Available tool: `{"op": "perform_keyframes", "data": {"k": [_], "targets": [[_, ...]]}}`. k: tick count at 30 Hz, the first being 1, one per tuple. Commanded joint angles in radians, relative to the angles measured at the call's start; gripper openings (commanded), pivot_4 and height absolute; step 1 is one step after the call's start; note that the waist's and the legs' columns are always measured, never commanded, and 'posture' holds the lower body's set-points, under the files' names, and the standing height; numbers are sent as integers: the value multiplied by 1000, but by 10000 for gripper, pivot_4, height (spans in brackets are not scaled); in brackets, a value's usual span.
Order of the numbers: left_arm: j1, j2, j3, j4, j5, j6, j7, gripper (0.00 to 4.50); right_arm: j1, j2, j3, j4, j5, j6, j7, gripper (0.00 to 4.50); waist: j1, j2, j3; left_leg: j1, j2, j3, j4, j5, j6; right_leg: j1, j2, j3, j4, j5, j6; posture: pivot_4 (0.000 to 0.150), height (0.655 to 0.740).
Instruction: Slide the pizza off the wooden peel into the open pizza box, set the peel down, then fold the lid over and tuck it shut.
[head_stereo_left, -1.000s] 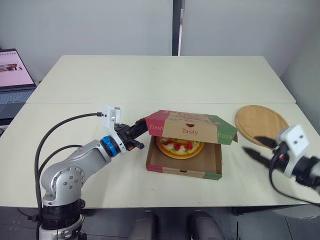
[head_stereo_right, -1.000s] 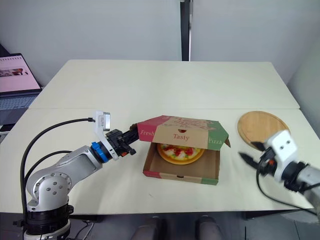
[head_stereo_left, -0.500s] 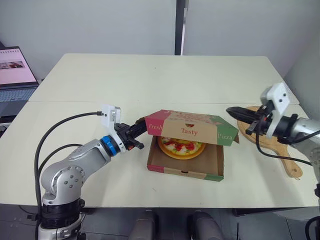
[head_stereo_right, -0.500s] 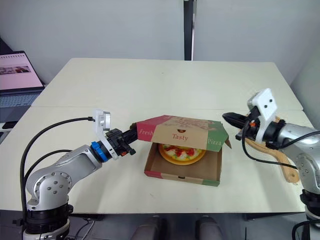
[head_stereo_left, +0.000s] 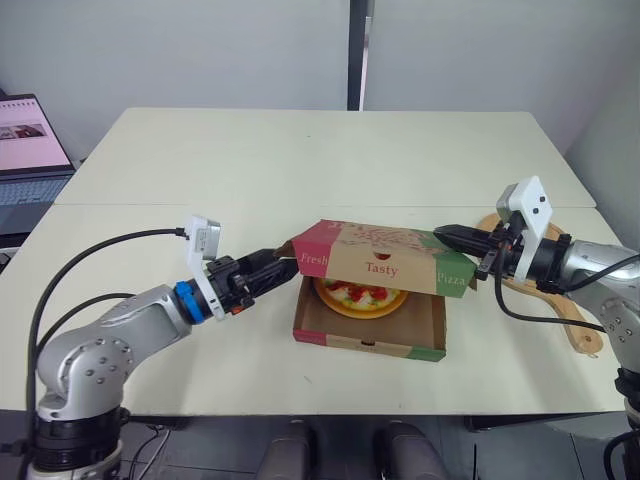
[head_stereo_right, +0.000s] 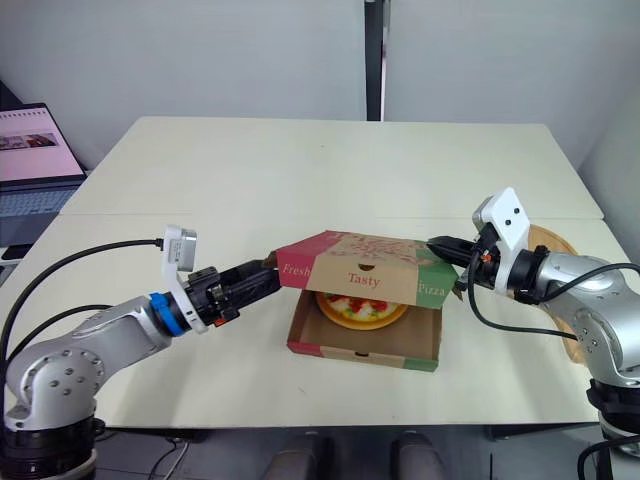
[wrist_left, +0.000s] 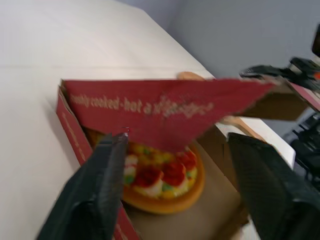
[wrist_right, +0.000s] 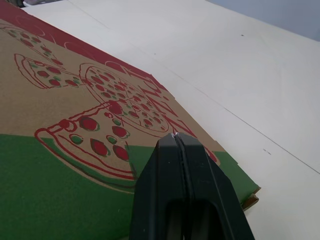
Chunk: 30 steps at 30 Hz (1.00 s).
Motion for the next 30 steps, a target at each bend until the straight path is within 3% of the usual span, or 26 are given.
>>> {"op": "perform_keyframes", "data": {"k": [1, 8, 14, 18, 22, 30], "targets": [[-1, 143, 36, 56, 11, 19, -184, 44016, -20, -11, 4, -10, -12, -30, 19, 0, -1, 0, 0, 0, 0, 0, 0, 0, 0, 0, 0, 0, 0, 0, 0, 1500, 7400], [-204, 301, -23, 238, 104, -15, -418, 44538, -11, -27, 31, -29, -10, -20, 61, 0, 1, 0, 1, 0, 0, 0, 0, 0, 0, 0, 0, -1, 0, 0, -1, 1500, 7400], [-465, 261, -145, 326, 168, -11, -495, 44538, 13, -55, 62, -49, -35, -33, 87, 0, 0, 0, 1, -1, 0, 0, 0, 0, 0, 0, 0, -1, 0, 0, -1, 1500, 7400], [-555, 217, -242, 338, 234, -42, -573, 44538, 26, -64, 69, -55, -49, -44, 97, 0, -1, 0, 1, -1, 0, 0, 0, 0, 0, -1, 0, -1, 0, 0, 0, 1500, 7400], [-589, 185, -402, 349, 396, -154, -671, 36281, 40, -73, 83, -65, -68, -64, 107, 0, -3, 0, 1, -1, 0, 0, 0, 0, 0, -1, 0, -1, 0, 0, 0, 1500, 7400], [-595, 95, -514, 409, 575, -309, -751, 10782, 61, -44, 58, -95, -49, -64, 85, 0, -2, -1, 1, -2, 0, 0, 0, 0, 0, -1, 0, -1, 0, 0, 0, 1500, 7400]]}}
